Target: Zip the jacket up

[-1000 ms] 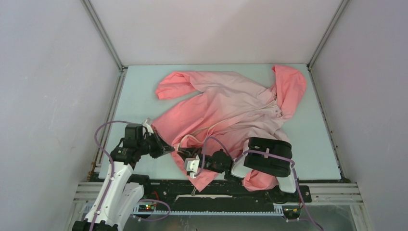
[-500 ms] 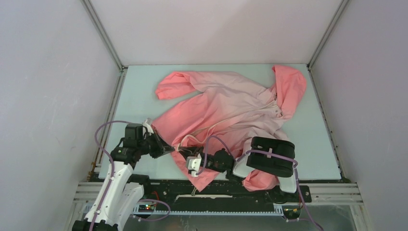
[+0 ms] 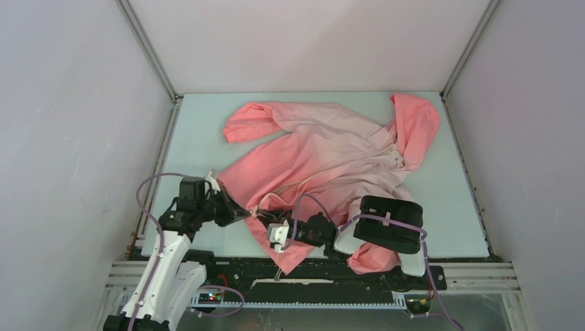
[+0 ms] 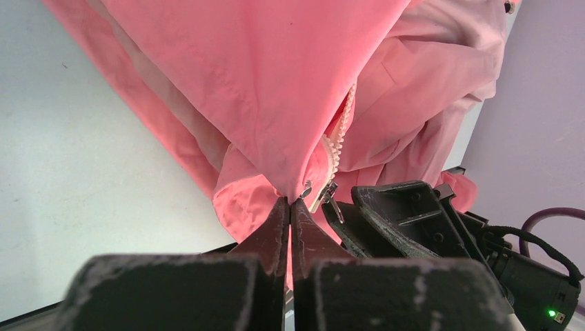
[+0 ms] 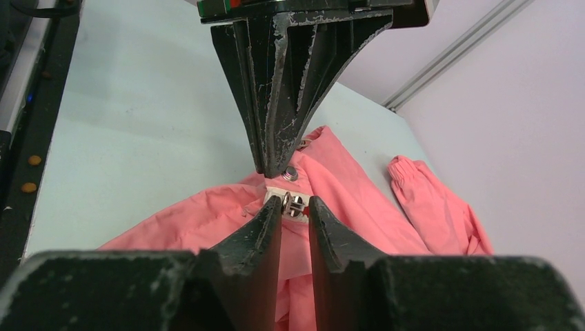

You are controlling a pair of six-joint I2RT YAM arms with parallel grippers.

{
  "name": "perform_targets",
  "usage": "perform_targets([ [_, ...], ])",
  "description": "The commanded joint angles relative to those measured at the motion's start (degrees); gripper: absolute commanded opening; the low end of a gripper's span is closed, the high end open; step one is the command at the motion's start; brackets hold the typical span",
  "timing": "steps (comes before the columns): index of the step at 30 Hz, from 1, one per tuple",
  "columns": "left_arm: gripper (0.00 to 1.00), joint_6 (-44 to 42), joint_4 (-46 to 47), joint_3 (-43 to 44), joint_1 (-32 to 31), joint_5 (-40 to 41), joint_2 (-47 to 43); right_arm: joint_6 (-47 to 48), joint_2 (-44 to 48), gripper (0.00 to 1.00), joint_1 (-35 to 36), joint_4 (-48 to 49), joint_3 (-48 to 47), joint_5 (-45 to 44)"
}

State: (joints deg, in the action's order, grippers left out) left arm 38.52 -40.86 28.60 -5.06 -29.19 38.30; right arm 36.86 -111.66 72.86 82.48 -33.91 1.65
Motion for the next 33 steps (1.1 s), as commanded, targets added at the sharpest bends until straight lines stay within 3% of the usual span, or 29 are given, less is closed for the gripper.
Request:
perform_targets([
  [1,0.0,-0.7,0.1,3.0,0.2,-1.8,-0.3,0.0,0.7,0.22,-0.1,4.8,-1.5,-0.6],
  [14,0.0,-0.8,-0.3,3.1,0.2,-1.8,-1.0,-0.3,-0.5,0.19,-0.1,4.8,-2.9,-0.4],
  [23,0.0,-1.1,-0.8,3.6,0.2,-1.7,-1.0,-0.5,-0.9,0.12,-0.2,4.7,-3.0,-0.1],
  [33,0.0,-1.0,-0.6,3.6,0.2,-2.0,-0.7,-1.1,-1.3,0.16,-0.2,4.7,-3.2,-0.1],
])
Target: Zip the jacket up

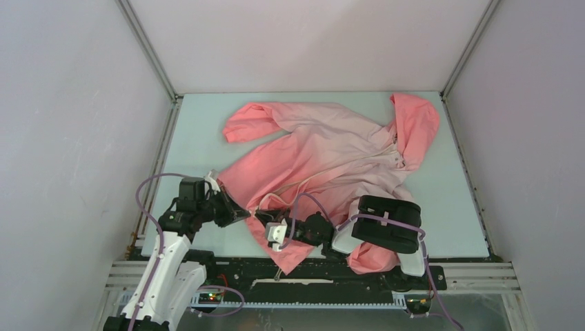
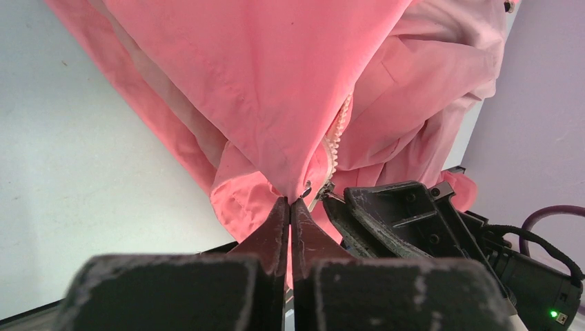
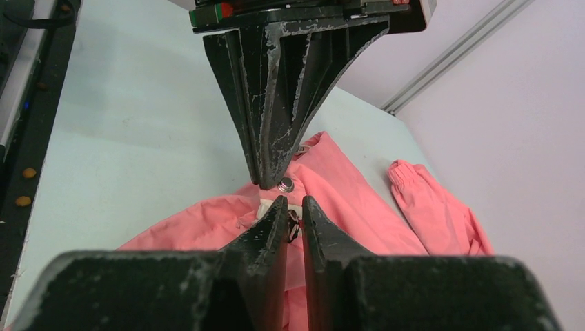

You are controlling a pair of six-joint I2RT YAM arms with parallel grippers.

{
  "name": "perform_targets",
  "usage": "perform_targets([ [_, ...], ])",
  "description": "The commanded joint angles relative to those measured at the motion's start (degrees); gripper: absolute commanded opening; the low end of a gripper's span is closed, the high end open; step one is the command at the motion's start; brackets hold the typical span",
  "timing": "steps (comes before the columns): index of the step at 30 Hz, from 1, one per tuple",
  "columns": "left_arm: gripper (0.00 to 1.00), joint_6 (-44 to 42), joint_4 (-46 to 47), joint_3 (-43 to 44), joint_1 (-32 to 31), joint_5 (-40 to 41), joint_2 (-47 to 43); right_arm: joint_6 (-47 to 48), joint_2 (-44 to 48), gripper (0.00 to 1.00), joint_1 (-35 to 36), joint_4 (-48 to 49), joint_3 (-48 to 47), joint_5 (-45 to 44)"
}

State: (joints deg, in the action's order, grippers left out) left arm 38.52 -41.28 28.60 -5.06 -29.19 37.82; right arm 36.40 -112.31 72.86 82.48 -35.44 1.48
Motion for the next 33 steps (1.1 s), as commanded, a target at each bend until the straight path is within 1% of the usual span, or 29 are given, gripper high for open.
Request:
perform_targets([
  [1,0.0,-1.1,-0.2,3.6,0.2,-2.0,-0.3,-0.6,-0.6,0.16,-0.2,4.8,-1.7,0.0],
  [7,0.0,-0.9,-0.3,3.7,0.2,-2.0,-0.5,-0.8,-0.9,0.15,-0.1,4.7,-2.1,-0.2],
  [8,0.0,-0.7,-0.5,3.7,0.2,-1.6,-0.5,-0.8,-0.9,0.11,-0.1,4.7,-2.2,-0.5],
  [9,0.0,-0.7,-1.2,3.9,0.2,-0.8,-0.4,-1.0,-0.8,0.02,-0.1,4.7,-2.4,-1.0],
  [10,0.0,-0.7,-1.9,4.1,0.2,0.1,-0.2,-1.7,-0.7,0.0,-0.1,4.8,-2.5,-2.3],
  [14,0.0,-1.3,-6.5,6.2,0.2,5.5,0.4,-6.1,0.3,0.0,1.3,3.9,-4.4,-15.5],
  [16,0.0,-1.5,-8.9,7.4,0.2,7.6,0.3,-7.8,0.7,0.0,2.1,0.8,-6.0,-21.9],
  [21,0.0,-2.5,-11.5,10.4,0.2,8.9,-1.1,-17.7,3.1,0.0,1.3,-12.2,-8.9,-27.5],
  [24,0.0,-3.8,-13.8,11.8,0.2,11.1,-1.8,-27.2,5.2,0.0,-1.0,-21.3,-10.7,-26.2],
  [26,0.0,-4.3,-14.9,12.4,0.3,12.5,-2.4,-30.9,6.3,0.0,-2.5,-25.5,-11.6,-26.1],
  [28,0.0,-3.7,-14.7,12.4,0.3,13.2,-3.0,-31.1,6.8,0.0,-2.6,-26.0,-11.5,-25.2],
  [30,0.0,-2.4,-13.0,11.6,0.3,12.3,-3.7,-30.8,6.8,0.0,-1.9,-24.3,-11.1,-22.0],
  [32,0.0,-1.2,-10.7,10.4,0.3,12.1,-4.5,-33.1,6.5,0.0,-1.6,-23.8,-11.4,-19.2],
  [33,0.0,-1.0,-10.6,10.1,0.3,12.0,-4.8,-34.2,6.1,0.0,-1.7,-24.0,-11.5,-19.3],
])
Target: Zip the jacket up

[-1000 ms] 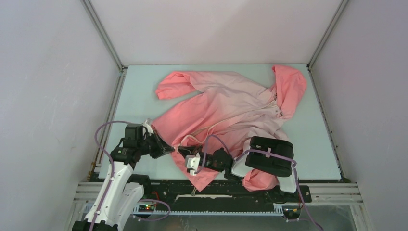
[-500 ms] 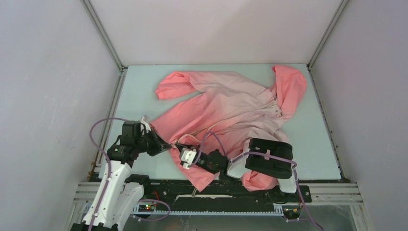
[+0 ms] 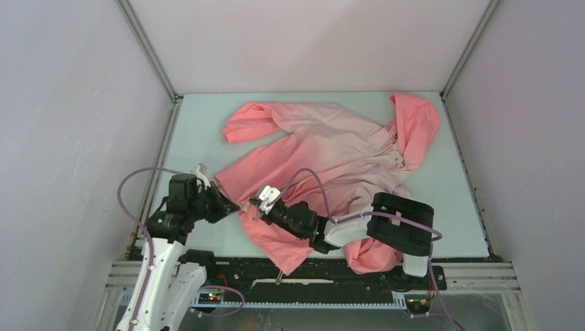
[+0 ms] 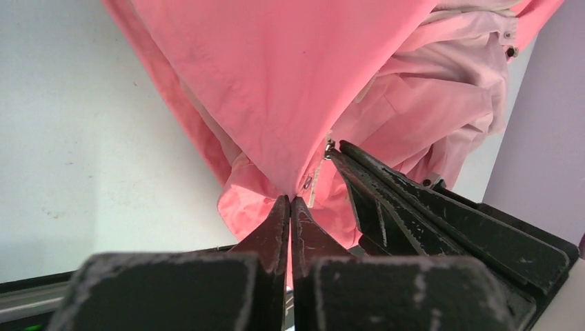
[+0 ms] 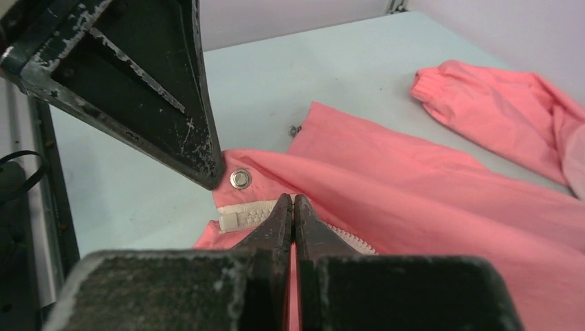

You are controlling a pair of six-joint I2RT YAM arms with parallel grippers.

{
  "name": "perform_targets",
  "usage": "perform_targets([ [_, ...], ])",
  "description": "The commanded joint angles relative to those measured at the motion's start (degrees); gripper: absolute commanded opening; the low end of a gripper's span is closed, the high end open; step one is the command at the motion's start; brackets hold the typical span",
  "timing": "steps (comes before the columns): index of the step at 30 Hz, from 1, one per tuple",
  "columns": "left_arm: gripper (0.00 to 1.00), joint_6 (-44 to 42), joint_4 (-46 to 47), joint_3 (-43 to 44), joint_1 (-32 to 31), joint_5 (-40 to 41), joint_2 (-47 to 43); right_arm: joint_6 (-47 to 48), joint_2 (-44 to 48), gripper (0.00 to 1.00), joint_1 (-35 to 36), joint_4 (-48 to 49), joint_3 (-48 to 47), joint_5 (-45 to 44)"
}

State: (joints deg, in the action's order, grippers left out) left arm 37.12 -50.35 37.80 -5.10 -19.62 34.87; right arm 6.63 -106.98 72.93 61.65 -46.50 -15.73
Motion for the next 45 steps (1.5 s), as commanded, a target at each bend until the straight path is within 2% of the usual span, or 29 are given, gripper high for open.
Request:
perform_targets([
  [1,0.0,0.1,-2.1,1.0,0.3,2.8,-2.0,-5.3,0.7,0.0,-2.2,-3.4,-0.5,-3.5],
  [3,0.0,-0.5,-4.2,1.8,0.3,5.0,-2.3,-8.6,2.1,0.0,-4.3,-4.8,0.3,-5.5],
  [6,0.0,-0.4,-5.3,2.7,0.4,8.2,-3.2,-12.9,4.3,0.0,-6.9,-5.0,2.4,-2.8],
  [11,0.01,5.8,4.8,-2.9,0.4,0.2,-2.8,-12.1,2.2,0.0,-4.2,0.9,2.5,1.5],
  [14,0.17,9.1,10.3,-5.9,0.7,-6.3,-2.5,-14.7,1.7,0.0,-4.2,0.5,1.7,2.5],
  [19,0.74,14.6,17.2,-10.8,0.7,-8.3,-12.4,-21.2,1.6,0.0,-5.7,0.5,1.5,4.2],
  [20,0.79,15.5,17.1,-11.4,0.7,-7.5,-14.0,-22.2,1.6,0.0,-5.9,0.5,1.4,4.8],
  [22,0.83,17.3,16.8,-12.7,0.6,-7.2,-14.0,-22.5,1.5,0.0,-6.0,1.0,1.4,5.0],
  [24,0.8,20.1,18.6,-14.7,0.6,-7.9,-12.9,-22.6,1.6,0.0,-5.8,1.2,1.4,4.9],
  [26,0.68,22.0,20.5,-15.9,0.6,-8.0,-11.3,-22.5,1.7,0.0,-5.5,1.5,1.4,4.9],
  [29,0.55,21.0,21.4,-15.1,0.3,-6.0,-9.3,-22.7,1.4,0.0,-5.3,1.9,1.4,4.9],
  [37,0.42,21.4,25.4,-17.1,-0.7,-4.9,-7.1,-22.9,1.1,0.0,-5.1,2.8,1.4,4.6],
  [43,0.41,20.9,28.0,-16.9,-2.2,-4.2,-4.0,-23.2,1.0,0.0,-4.9,2.7,1.2,4.2],
  [45,0.38,20.0,28.0,-16.6,-2.2,-3.9,-3.1,-23.3,1.1,0.0,-5.0,2.2,0.9,4.1],
])
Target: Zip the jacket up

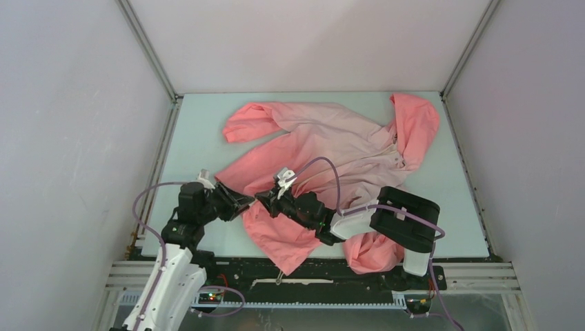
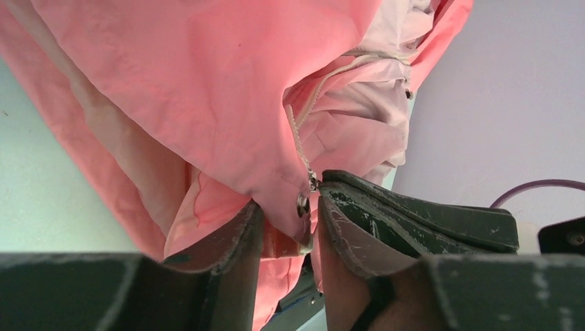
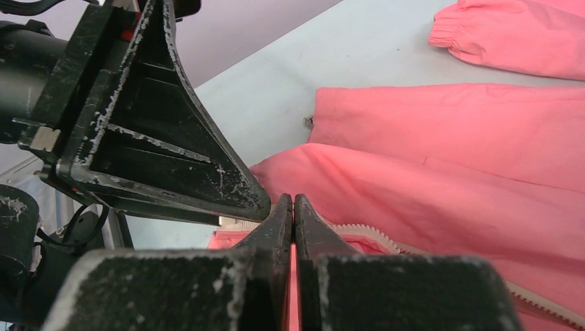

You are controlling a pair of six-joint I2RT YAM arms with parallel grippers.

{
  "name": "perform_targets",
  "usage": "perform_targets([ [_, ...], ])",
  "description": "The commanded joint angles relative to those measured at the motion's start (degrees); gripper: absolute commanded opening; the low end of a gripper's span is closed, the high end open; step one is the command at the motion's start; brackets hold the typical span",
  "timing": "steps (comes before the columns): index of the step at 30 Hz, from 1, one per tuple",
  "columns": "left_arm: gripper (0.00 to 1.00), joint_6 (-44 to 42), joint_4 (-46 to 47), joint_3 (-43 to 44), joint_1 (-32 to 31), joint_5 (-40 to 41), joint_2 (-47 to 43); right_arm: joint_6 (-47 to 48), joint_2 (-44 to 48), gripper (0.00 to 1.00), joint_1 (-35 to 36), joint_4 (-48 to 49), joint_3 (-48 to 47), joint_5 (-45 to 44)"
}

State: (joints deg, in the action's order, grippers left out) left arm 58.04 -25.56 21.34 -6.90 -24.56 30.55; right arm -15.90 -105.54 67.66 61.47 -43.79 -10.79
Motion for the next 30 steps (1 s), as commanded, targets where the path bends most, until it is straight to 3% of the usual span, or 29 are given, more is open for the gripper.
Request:
perform_targets([
  [1,0.34,-1.7,3.1,0.1,-0.4,1.6,1.6,-1.1,-0.3,0.0,0.3,2.1,-1.9,-0.8],
  [4,0.19,-4.8,-1.9,2.1,-0.4,6.4,2.6,-2.9,0.4,0.0,0.4,0.4,-2.0,-2.2],
  [6,0.02,-6.1,-7.0,4.2,-0.4,10.9,3.6,-4.4,1.6,0.0,0.7,-4.2,-2.7,-5.7],
  [7,0.0,-6.3,-9.8,5.3,-0.4,13.3,4.1,-5.0,2.3,0.0,0.8,-7.5,-3.4,-7.8],
  [13,0.0,-5.1,-21.9,11.6,-0.2,27.6,6.0,-3.6,7.4,0.0,-0.1,-25.5,-3.9,-18.9],
  [17,0.0,-5.0,-22.4,11.3,0.9,29.5,6.7,-4.2,12.9,0.0,-3.7,-35.4,-2.1,-23.0],
  [21,0.0,-5.7,-21.9,10.1,3.5,29.0,7.4,-0.5,17.9,0.0,-10.4,-43.4,-1.0,-20.0],
  [24,0.0,-6.2,-21.4,9.6,4.9,28.9,6.7,-0.7,21.9,0.0,-20.8,-48.1,-1.0,-6.2],
  [28,0.0,-6.3,-21.4,9.5,5.9,28.6,6.4,10.2,24.6,0.0,-28.5,-60.1,-6.1,-9.1],
  [30,0.0,-6.6,-20.8,9.2,6.4,28.5,6.7,16.0,25.0,0.0,-33.5,-61.3,-6.7,-8.9],
])
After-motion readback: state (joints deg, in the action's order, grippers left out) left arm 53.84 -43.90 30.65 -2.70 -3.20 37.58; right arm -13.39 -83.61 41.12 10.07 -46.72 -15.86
